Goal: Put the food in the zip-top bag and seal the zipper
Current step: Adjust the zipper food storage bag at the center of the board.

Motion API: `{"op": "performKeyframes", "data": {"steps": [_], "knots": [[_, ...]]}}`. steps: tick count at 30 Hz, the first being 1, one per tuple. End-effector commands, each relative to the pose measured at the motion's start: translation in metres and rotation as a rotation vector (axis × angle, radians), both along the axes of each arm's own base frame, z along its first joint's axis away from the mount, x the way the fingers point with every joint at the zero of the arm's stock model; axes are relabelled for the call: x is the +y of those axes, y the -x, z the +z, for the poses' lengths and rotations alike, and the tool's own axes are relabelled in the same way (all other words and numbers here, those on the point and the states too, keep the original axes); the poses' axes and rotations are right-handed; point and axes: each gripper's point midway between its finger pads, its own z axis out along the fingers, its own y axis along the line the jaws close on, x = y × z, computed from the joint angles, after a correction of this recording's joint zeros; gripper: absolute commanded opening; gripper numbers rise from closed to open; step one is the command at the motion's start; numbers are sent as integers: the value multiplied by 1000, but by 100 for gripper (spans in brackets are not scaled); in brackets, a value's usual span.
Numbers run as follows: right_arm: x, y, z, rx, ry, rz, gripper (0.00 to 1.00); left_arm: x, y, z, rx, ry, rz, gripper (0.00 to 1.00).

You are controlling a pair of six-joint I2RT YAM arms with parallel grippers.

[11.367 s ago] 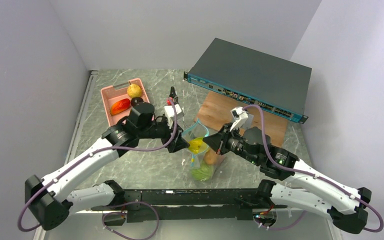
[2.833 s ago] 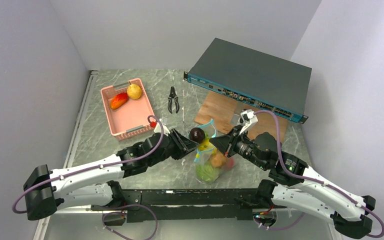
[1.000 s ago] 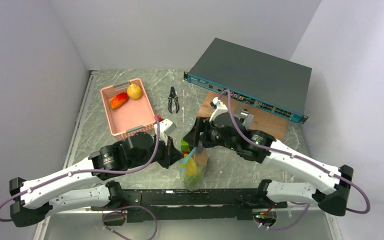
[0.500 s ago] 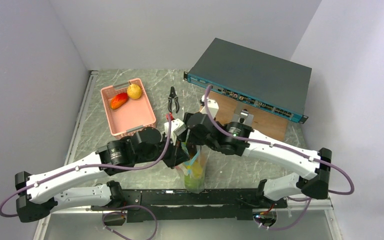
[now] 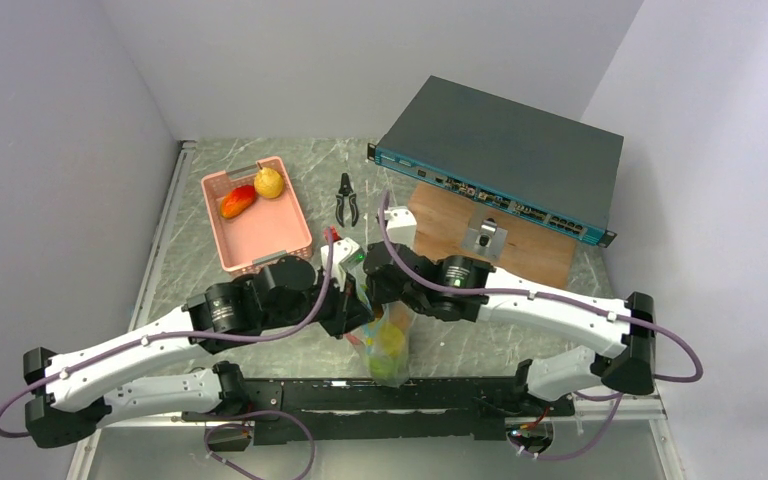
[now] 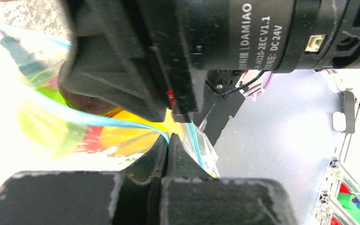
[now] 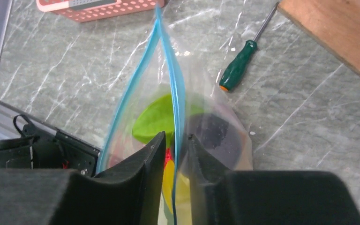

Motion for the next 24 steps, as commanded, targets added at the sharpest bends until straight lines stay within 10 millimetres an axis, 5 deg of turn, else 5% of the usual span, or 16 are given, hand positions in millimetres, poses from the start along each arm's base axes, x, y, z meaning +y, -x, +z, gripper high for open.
{"op": "performKeyframes", "data": {"steps": [1,3,8,12,16,24], "knots": [[4,6,24,-96,-72,145,18,3,-5,28,-30,113,60,1],[8,5,26,-105,-112,184,1,5,-8,33,-34,151,87,6],[12,1,37,-172,-182,313,0,14,-4,45,-59,188,79,54],[12,-8,48,-195,-258,438,0,33,-2,67,-127,162,73,76],[24,7,54,-228,-280,642,0,56,-10,81,-233,66,94,97],[33,18,30,-152,-303,851,0,70,-24,91,-660,-215,-191,100]]}}
